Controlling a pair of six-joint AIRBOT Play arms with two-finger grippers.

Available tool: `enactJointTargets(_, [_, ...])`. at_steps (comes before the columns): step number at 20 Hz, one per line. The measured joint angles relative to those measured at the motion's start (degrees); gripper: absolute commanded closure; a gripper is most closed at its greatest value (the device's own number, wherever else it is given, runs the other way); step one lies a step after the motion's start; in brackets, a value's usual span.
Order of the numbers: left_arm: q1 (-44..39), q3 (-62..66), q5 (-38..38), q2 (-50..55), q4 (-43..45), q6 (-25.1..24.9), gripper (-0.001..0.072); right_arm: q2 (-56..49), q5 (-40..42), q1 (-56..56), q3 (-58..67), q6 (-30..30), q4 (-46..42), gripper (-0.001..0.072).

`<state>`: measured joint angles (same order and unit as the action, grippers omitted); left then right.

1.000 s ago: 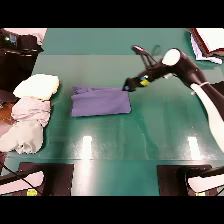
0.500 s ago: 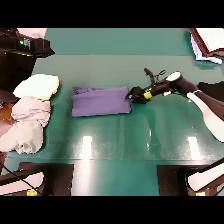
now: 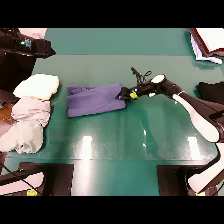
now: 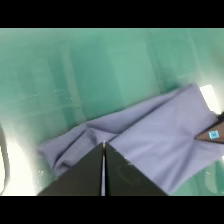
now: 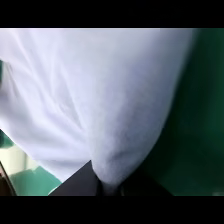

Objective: Fold the shirts.

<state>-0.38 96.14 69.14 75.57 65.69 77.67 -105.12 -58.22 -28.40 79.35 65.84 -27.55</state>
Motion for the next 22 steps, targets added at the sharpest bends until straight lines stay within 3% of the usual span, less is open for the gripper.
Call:
enactJointTargets(6, [-1.73, -0.02, 2.10, 0.00, -1.29, 0.02, 0.0682, 9.73, 0.31, 5.99, 0.98, 1.05, -5.40, 0.0697])
enactJointTargets(13, [-10.43, 0.00, -1.77, 0.00, -1.79, 0.02, 0.0682, 26.27, -4.09, 29.73, -2.62, 2.80, -14.62, 0.0698])
enactJointTargets(17, [-15.21, -0.02, -4.11, 0.00, -1.86, 0.07, 0.0681, 27.26, -4.35, 43.74, 0.02, 2.86, -16.59, 0.0698])
enactJointTargets(22, [-18.45, 0.00, -4.96, 0.00, -1.95, 0.26, 0.0682, 20.83, -4.33, 54.64, 8.76, 2.58, -17.00, 0.0698])
